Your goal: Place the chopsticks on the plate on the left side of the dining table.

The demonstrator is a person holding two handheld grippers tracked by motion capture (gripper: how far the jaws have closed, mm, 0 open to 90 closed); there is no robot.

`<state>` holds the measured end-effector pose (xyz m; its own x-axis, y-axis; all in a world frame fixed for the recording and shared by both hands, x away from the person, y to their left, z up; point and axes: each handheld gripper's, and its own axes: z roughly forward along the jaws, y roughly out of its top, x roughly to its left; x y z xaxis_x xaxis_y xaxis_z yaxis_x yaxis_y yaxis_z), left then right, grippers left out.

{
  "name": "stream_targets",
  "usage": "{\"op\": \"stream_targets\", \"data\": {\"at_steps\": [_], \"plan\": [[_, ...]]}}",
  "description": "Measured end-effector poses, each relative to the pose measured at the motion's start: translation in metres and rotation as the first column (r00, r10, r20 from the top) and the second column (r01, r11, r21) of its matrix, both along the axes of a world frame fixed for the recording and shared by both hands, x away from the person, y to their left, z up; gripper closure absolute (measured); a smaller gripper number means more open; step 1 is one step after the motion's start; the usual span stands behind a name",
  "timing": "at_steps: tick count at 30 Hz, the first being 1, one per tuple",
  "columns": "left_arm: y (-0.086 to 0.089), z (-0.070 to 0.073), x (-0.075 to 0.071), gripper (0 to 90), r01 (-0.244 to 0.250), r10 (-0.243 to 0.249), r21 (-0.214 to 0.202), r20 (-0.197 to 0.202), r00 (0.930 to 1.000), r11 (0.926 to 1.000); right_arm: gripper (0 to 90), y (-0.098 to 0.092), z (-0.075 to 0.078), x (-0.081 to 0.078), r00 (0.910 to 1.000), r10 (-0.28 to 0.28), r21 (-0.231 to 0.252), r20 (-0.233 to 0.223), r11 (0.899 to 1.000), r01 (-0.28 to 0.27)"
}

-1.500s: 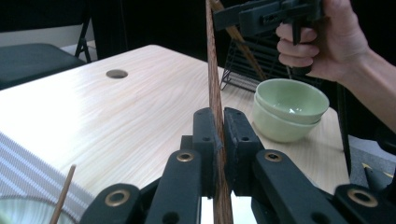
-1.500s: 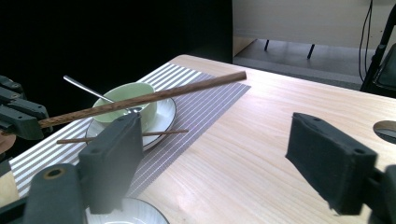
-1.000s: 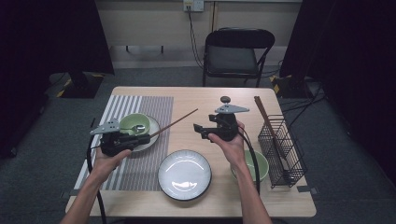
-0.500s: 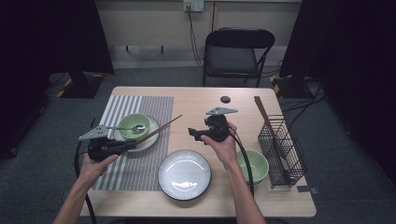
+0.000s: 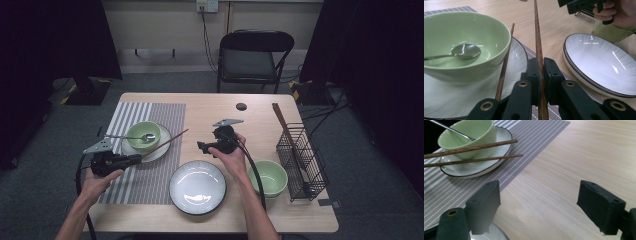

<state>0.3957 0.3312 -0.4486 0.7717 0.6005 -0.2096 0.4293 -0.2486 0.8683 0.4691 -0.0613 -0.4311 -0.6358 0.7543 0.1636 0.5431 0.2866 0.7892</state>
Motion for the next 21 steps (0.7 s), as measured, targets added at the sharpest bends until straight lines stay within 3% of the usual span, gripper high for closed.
{"op": "stream_targets", "data": {"at_steps": [8,10,21], "plan": [[0.003,-0.008,0.004,84.2,-0.011,0.012,0.025,-0.021,0.9997,0.9996,18.3,0.003,-0.018,0.009,0.9985,-0.034,-0.029,-0.042,0.999,0.033],[0.004,-0.009,0.005,84.1,-0.01,0.01,0.029,-0.022,0.9997,0.9995,18.4,0.004,-0.023,0.012,0.9985,-0.042,-0.058,-0.035,0.998,0.04],[0.0,-0.015,0.007,84.1,-0.007,0.009,0.075,-0.032,0.9995,0.9972,19.7,0.006,-0.045,0.022,0.9946,-0.097,-0.115,-0.036,0.989,0.092]]}}
